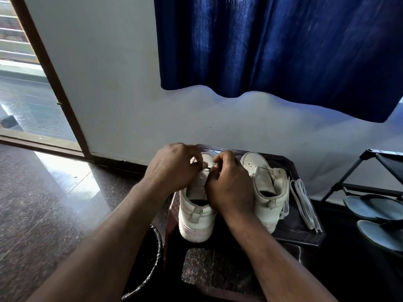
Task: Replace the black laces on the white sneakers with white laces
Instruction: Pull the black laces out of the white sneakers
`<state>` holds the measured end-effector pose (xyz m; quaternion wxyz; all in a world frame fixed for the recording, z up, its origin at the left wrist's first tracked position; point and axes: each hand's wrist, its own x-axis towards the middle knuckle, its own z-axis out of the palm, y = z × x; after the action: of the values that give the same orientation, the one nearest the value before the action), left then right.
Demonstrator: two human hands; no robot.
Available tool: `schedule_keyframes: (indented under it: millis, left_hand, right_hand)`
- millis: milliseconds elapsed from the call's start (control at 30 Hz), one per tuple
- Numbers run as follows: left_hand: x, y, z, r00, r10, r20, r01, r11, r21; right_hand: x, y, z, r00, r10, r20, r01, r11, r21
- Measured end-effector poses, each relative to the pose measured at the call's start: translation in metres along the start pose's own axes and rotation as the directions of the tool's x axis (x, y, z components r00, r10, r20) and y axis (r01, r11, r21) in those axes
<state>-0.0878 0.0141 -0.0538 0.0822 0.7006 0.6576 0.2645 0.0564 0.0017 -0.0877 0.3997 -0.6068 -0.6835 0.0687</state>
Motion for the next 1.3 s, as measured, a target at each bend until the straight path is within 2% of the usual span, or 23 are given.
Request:
schedule_keyframes:
  millis: [67,167,233,267,300,333,367,400,433,467,533,567,600,667,767,867,933,1000,1033,1167,1300]
  left_hand:
    - [-0.002,0.005,0.001,1.000,0.008,0.022,-0.010,0.993,0.119]
    - [-0.002,0.008,0.008,0.999,-0.042,-0.019,0.044,0.996,0.076]
    - [0.001,0.009,0.011,0.993,-0.112,-0.040,0.109,0.991,-0.084]
    - [0.003,0.008,0.011,0.985,-0.172,-0.030,0.159,0.953,-0.258]
    - [0.004,0.008,0.008,0.974,-0.225,0.000,0.196,0.849,-0.491]
    - [0.003,0.010,0.005,0.963,-0.264,0.059,0.230,0.684,-0.692]
    - [0.002,0.010,0.002,0.952,-0.275,0.131,0.265,0.535,-0.803]
    - [0.002,0.010,0.000,0.948,-0.267,0.171,0.284,0.474,-0.833]
    - [0.002,0.008,0.001,0.948,-0.269,0.169,0.288,0.502,-0.816]
    - [0.002,0.005,0.004,0.954,-0.275,0.119,0.268,0.608,-0.747]
    - [0.003,0.001,0.007,0.979,-0.202,-0.026,0.170,0.881,-0.441]
    - [0.002,0.001,0.008,0.990,-0.135,-0.046,0.118,0.956,-0.270]
    - [-0.001,0.003,0.007,0.996,-0.086,-0.032,0.081,0.988,-0.134]
    - [-0.002,0.007,0.007,0.999,-0.049,-0.011,0.049,0.999,0.012]
    - [-0.001,0.008,0.010,0.999,-0.043,-0.023,0.045,0.997,0.059]
    - [0.002,0.007,0.012,0.997,-0.080,-0.003,0.080,0.996,0.032]
    - [0.003,0.003,0.011,0.995,-0.092,0.024,0.093,0.994,-0.062]
    - [0.002,0.001,0.011,0.996,-0.068,0.050,0.075,0.984,-0.161]
    - [0.002,0.001,0.011,0.997,-0.041,0.058,0.049,0.987,-0.151]
    - [0.000,0.007,0.015,0.990,0.082,0.112,-0.095,0.988,0.119]
    - [0.000,0.008,0.016,0.990,0.128,0.062,-0.139,0.966,0.220]
  right_hand:
    - [0.000,0.000,0.000,1.000,-0.004,-0.009,0.004,1.000,-0.003]
    - [0.000,0.001,0.000,1.000,0.002,0.010,-0.002,1.000,0.005]
    - [0.000,0.001,0.000,1.000,-0.004,0.003,0.004,1.000,0.004]
    - [0.000,0.001,0.000,1.000,-0.008,-0.004,0.008,1.000,0.002]
    - [0.000,0.001,0.000,1.000,-0.009,-0.010,0.009,1.000,0.002]
    - [0.000,0.000,0.000,1.000,-0.008,-0.011,0.008,1.000,0.006]
    - [0.000,0.000,0.000,1.000,-0.007,-0.009,0.007,1.000,0.012]
    - [0.000,0.000,0.000,1.000,-0.008,-0.008,0.008,1.000,0.016]
    - [0.000,0.001,0.000,1.000,-0.009,-0.010,0.009,1.000,0.017]
    - [0.000,0.001,0.001,1.000,-0.012,-0.015,0.012,1.000,0.016]
    - [0.000,0.002,0.001,0.999,-0.025,-0.024,0.025,1.000,0.008]
    - [-0.001,0.001,0.002,0.999,-0.029,-0.025,0.029,1.000,0.005]
    - [-0.001,0.001,0.002,0.999,-0.030,-0.024,0.030,1.000,0.004]
    - [0.000,0.002,0.002,0.999,-0.032,-0.021,0.032,0.999,0.002]
    - [0.001,0.004,0.003,1.000,-0.025,-0.010,0.025,1.000,0.008]
    - [0.001,0.004,0.004,0.999,-0.029,-0.023,0.029,1.000,0.003]
    - [0.001,0.004,0.004,0.999,-0.026,-0.031,0.026,1.000,0.004]
    - [0.001,0.004,0.005,0.999,-0.026,-0.033,0.026,1.000,0.004]
    - [0.001,0.004,0.005,0.999,-0.025,-0.033,0.025,1.000,0.004]
    - [0.001,0.004,0.003,1.000,-0.005,0.002,0.005,1.000,0.027]
    - [0.001,0.005,0.002,1.000,-0.003,0.012,0.003,0.999,0.037]
